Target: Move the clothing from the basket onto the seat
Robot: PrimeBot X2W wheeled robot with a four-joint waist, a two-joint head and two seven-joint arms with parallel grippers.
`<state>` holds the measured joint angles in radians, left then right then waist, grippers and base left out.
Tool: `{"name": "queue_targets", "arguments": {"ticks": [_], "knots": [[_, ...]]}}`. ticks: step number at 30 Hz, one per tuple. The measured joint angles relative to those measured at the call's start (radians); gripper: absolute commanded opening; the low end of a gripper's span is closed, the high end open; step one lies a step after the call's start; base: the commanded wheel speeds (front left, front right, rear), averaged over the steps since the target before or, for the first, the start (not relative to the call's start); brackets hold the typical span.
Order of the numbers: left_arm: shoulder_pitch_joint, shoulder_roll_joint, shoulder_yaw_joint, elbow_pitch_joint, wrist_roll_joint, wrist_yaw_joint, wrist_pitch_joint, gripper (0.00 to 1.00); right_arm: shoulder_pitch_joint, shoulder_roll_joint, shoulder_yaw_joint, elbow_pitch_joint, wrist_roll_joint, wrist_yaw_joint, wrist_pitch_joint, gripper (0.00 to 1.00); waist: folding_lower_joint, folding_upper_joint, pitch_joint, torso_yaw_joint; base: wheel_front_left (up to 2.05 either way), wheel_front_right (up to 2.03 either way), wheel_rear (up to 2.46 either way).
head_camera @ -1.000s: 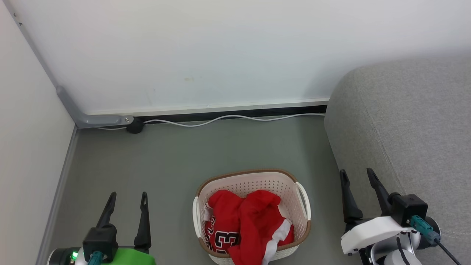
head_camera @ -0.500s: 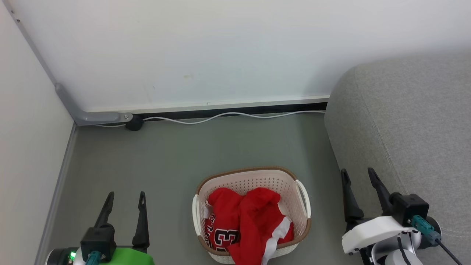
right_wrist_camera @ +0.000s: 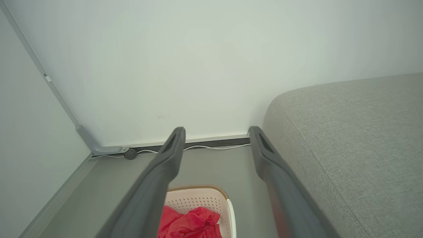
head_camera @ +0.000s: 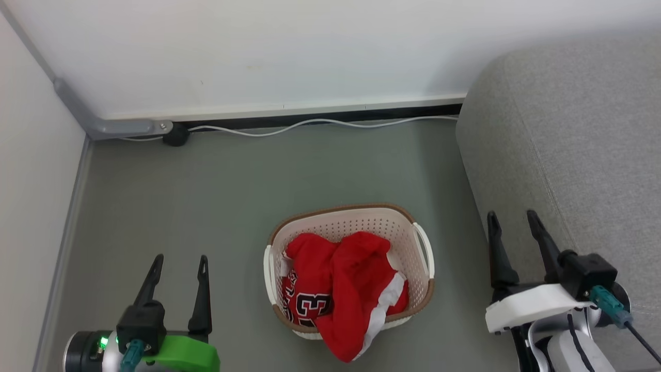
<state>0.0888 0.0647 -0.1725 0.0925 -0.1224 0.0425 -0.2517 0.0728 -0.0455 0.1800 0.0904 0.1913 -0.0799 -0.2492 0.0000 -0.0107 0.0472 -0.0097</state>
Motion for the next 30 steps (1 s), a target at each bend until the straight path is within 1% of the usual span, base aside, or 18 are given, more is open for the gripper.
{"name": "queue_targets", "arguments": {"ticks": [7,13,18,20,27,30], "knots": [[-0.097,0.0,-0.007,0.04,0.005,-0.008,0.0,1.0,-0.081,-0.001,-0.014,-0.043,-0.009,0.003,-0.001,1.0,0.0,0.0,0.088,-0.011,0.0,0.0,0.0],[-0.172,-0.003,-0.036,0.111,0.013,-0.017,0.0,1.0,-0.159,-0.001,-0.036,-0.077,-0.012,0.003,-0.004,1.0,0.0,0.0,0.169,-0.03,0.0,0.0,0.0],[-0.227,-0.009,-0.063,0.17,0.023,-0.027,0.005,1.0,-0.214,-0.004,-0.045,-0.092,-0.017,0.01,-0.006,1.0,0.0,0.0,0.238,-0.05,0.0,0.0,0.0],[-0.251,-0.01,-0.07,0.195,0.023,-0.034,0.012,1.0,-0.242,-0.009,-0.051,-0.098,-0.018,0.018,-0.006,1.0,0.0,0.0,0.265,-0.059,0.0,0.0,0.0],[-0.336,-0.014,-0.119,0.266,0.039,-0.051,0.031,1.0,-0.355,-0.015,-0.078,-0.129,-0.02,0.02,-0.006,1.0,0.0001,0.0,0.363,-0.094,0.0,0.0,0.0],[-0.376,-0.015,-0.126,0.291,0.04,-0.051,0.037,1.0,-0.391,-0.015,-0.083,-0.137,-0.02,0.027,-0.006,1.0,0.0001,0.0,0.405,-0.109,0.0,0.0,0.0]]}}
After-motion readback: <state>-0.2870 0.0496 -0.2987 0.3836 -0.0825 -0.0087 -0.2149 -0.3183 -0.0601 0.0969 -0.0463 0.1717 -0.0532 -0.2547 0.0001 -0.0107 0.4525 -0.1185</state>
